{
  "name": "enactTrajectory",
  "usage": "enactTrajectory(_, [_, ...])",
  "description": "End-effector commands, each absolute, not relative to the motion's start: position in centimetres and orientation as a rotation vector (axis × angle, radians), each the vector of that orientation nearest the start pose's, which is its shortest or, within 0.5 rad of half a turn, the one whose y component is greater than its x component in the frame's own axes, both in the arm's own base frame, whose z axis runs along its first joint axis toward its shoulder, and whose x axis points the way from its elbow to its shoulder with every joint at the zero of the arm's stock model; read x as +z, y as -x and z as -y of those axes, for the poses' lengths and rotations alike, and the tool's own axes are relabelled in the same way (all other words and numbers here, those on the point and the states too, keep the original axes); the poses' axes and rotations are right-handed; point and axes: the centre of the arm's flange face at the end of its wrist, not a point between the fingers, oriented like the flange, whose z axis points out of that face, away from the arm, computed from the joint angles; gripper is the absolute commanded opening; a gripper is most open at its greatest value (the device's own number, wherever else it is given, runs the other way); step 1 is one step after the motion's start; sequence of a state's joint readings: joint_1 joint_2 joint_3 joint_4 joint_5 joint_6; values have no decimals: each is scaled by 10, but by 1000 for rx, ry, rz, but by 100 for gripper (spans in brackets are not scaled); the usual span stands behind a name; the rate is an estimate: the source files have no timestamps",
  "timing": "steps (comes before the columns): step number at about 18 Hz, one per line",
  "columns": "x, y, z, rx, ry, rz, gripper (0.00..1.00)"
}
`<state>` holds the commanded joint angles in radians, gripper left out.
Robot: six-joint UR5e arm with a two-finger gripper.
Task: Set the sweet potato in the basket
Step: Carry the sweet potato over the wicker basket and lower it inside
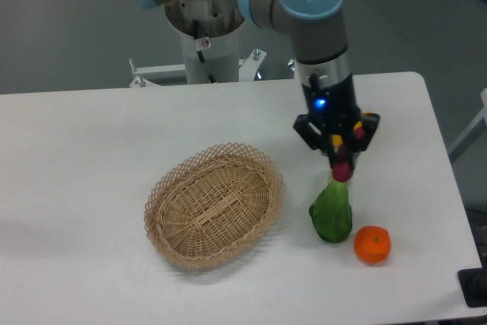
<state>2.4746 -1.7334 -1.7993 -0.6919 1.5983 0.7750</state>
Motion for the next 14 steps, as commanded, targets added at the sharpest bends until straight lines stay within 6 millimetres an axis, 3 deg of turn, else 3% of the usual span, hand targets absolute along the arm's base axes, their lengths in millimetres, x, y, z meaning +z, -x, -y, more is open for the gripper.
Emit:
enactTrajectory(7, [351,310,-514,407,2728,406,27])
enactTrajectory(12, [303,265,-555,462,2815,333,28])
enactTrajectory(14, [282,256,-565,463,2856,302,28])
